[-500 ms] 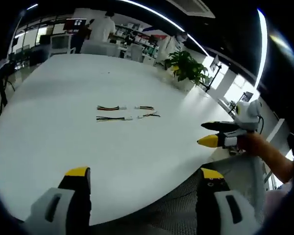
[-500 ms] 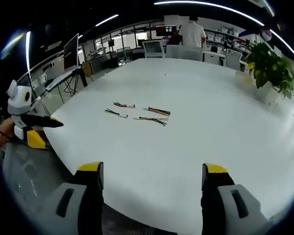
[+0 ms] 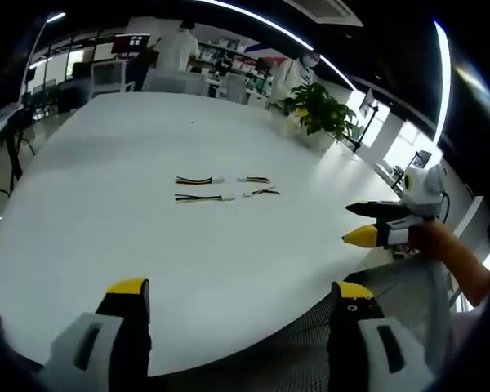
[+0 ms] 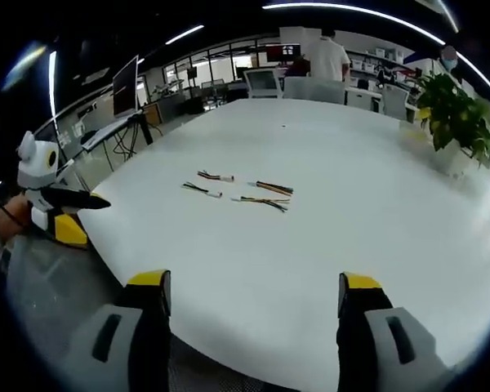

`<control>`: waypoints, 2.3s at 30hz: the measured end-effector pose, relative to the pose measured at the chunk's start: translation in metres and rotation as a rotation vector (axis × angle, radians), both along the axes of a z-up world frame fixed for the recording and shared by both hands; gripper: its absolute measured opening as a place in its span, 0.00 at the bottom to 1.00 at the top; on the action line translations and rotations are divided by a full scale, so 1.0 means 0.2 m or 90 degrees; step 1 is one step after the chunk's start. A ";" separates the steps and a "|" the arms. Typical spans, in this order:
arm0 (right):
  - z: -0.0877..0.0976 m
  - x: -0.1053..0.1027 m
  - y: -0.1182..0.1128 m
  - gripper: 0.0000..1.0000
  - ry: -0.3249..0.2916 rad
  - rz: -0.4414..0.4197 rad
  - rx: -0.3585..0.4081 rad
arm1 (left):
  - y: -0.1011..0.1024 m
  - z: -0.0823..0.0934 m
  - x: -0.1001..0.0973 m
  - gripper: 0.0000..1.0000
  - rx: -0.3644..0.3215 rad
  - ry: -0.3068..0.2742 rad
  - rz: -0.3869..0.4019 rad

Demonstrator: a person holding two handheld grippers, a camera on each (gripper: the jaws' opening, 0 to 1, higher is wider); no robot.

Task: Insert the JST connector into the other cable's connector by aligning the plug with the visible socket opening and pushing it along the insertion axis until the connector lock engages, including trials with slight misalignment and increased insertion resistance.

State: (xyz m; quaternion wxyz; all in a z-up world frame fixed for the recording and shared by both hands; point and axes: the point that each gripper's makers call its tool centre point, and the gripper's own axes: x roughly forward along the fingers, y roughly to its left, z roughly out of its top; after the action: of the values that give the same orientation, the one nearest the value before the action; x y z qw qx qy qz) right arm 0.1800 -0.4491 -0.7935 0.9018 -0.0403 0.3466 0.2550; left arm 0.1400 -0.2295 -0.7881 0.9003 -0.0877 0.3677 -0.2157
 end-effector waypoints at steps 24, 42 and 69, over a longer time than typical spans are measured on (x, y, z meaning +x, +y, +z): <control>-0.04 0.05 -0.04 0.82 0.025 -0.004 -0.034 | -0.05 0.00 0.02 0.86 -0.015 0.007 -0.025; 0.02 0.09 -0.06 0.84 -0.016 -0.014 -0.028 | -0.03 0.00 0.03 0.86 -0.020 0.014 0.003; 0.09 0.11 -0.09 0.84 -0.055 -0.029 -0.021 | -0.02 0.03 0.05 0.85 0.148 -0.036 -0.052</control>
State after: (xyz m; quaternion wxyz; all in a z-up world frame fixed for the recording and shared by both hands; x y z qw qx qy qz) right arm 0.2025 -0.4667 -0.7760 0.9209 -0.0579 0.3121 0.2264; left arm 0.1509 -0.2343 -0.7819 0.9048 0.0389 0.3680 -0.2107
